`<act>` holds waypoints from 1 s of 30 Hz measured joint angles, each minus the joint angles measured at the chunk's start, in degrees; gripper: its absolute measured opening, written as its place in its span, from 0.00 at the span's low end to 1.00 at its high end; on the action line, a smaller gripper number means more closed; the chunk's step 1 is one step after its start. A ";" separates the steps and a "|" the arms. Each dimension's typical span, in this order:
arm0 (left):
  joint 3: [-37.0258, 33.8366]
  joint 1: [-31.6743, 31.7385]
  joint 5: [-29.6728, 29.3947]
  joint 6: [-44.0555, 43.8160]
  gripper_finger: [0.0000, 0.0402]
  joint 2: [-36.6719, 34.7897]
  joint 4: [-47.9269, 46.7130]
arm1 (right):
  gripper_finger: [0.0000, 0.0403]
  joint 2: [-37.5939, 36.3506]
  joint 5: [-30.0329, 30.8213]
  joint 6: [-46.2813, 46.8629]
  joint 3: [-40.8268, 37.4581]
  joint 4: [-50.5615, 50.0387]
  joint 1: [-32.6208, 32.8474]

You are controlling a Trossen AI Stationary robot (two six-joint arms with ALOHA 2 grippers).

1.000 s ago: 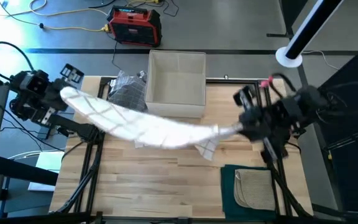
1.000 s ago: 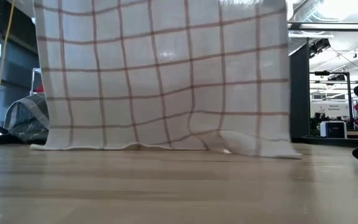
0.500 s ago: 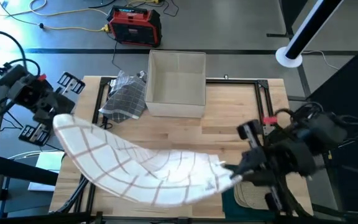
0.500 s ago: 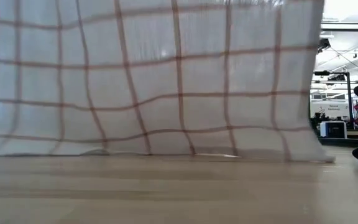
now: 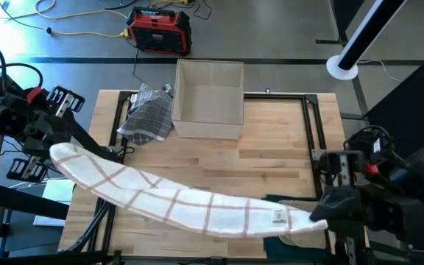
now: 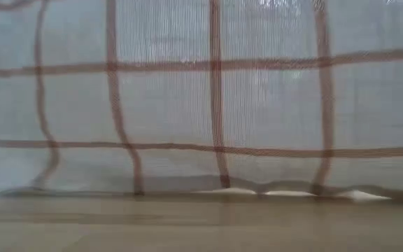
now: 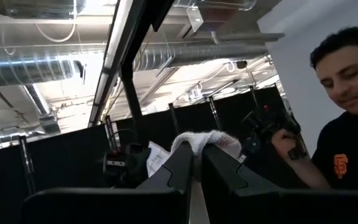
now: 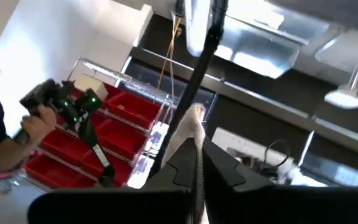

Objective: Fold towel
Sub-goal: Fold the white patterned towel

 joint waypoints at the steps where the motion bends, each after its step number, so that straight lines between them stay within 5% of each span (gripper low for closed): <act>1: 0.24 -0.60 -1.39 0.55 0.03 0.28 -0.22 | 0.00 0.00 0.25 -1.16 0.00 0.12 0.20; 8: 0.42 -3.81 -18.37 5.27 0.03 0.48 1.74 | 0.00 0.00 12.83 -5.06 -0.04 1.41 0.18; 15: 0.51 -4.40 -6.59 14.57 0.03 0.38 6.41 | 0.00 -1.25 -6.76 -14.61 -0.04 3.22 0.28; 23: 0.46 -4.95 -5.09 12.84 0.03 0.97 4.85 | 0.00 -1.23 -8.11 -8.45 -0.04 2.13 -0.18; 30: 0.44 -11.81 -3.58 13.07 0.03 1.79 2.56 | 0.00 -0.40 -12.97 -1.97 -0.11 0.91 -0.18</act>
